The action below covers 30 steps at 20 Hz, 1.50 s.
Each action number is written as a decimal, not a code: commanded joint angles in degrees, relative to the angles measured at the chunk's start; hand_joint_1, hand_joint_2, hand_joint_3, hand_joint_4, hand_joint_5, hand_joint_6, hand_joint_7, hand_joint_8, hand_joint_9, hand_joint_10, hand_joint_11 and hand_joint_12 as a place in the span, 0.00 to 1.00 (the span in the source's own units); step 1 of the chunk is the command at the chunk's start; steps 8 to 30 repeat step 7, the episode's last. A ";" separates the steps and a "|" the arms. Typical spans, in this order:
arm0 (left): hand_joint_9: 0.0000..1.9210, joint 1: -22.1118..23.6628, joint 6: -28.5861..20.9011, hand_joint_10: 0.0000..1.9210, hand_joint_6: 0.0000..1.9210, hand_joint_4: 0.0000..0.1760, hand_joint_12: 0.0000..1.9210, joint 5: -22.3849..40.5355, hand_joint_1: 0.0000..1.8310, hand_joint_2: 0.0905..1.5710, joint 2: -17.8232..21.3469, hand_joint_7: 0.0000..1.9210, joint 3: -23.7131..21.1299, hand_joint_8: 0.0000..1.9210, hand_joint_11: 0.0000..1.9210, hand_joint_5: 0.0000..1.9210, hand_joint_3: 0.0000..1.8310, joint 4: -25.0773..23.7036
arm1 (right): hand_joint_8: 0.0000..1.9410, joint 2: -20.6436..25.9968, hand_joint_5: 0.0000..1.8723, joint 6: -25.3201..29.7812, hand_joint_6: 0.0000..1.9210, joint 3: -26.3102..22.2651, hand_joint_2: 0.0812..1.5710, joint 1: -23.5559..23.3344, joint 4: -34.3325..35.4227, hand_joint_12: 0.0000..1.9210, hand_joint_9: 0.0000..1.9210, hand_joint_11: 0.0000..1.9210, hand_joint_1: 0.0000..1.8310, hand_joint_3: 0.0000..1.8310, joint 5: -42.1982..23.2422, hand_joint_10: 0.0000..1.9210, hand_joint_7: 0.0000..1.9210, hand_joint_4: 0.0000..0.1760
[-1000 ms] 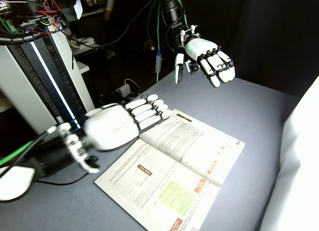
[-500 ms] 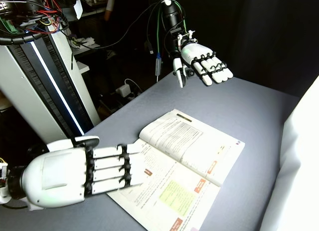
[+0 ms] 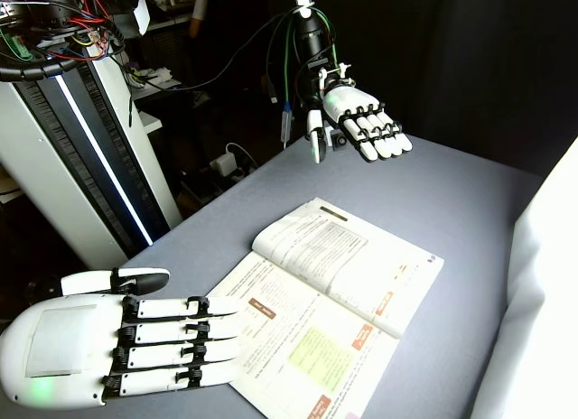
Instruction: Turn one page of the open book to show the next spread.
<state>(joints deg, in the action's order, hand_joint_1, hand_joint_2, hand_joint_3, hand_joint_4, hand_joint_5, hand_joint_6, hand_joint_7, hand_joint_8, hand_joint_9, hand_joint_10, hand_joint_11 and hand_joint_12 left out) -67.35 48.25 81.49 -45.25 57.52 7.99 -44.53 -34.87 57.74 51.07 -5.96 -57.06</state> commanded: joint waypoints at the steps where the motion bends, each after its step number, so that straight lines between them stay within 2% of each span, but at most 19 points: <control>1: 0.00 0.72 -0.37 0.00 0.00 0.00 0.00 6.94 0.02 0.82 -0.27 0.00 0.47 0.00 0.00 0.00 0.00 0.29 | 0.00 0.92 0.00 -0.22 0.00 -0.40 0.83 0.10 2.37 0.00 0.00 0.00 0.00 0.01 -9.57 0.00 0.00 0.00; 3: 0.00 0.85 -0.40 0.00 0.00 0.00 0.00 7.66 0.07 0.82 -0.50 0.00 0.58 0.00 0.00 0.00 0.00 0.13 | 0.00 1.61 0.00 -0.67 0.00 -0.89 0.85 1.26 3.91 0.00 0.00 0.00 0.01 0.02 -11.79 0.00 0.00 0.00; 7: 0.00 0.85 -0.50 0.00 0.00 0.00 0.00 8.99 0.10 0.79 -0.77 0.00 0.69 0.00 0.00 0.00 0.00 0.49 | 0.00 2.08 0.00 -0.78 0.00 -1.33 0.86 4.75 7.79 0.00 0.00 0.00 0.04 0.01 -17.73 0.00 0.00 0.00; 30: 0.00 0.85 -0.50 0.00 0.00 0.00 0.00 8.99 0.10 0.79 -0.77 0.00 0.69 0.00 0.00 0.00 0.00 0.49 | 0.00 2.08 0.00 -0.78 0.00 -1.33 0.86 4.75 7.79 0.00 0.00 0.00 0.04 0.01 -17.73 0.00 0.00 0.00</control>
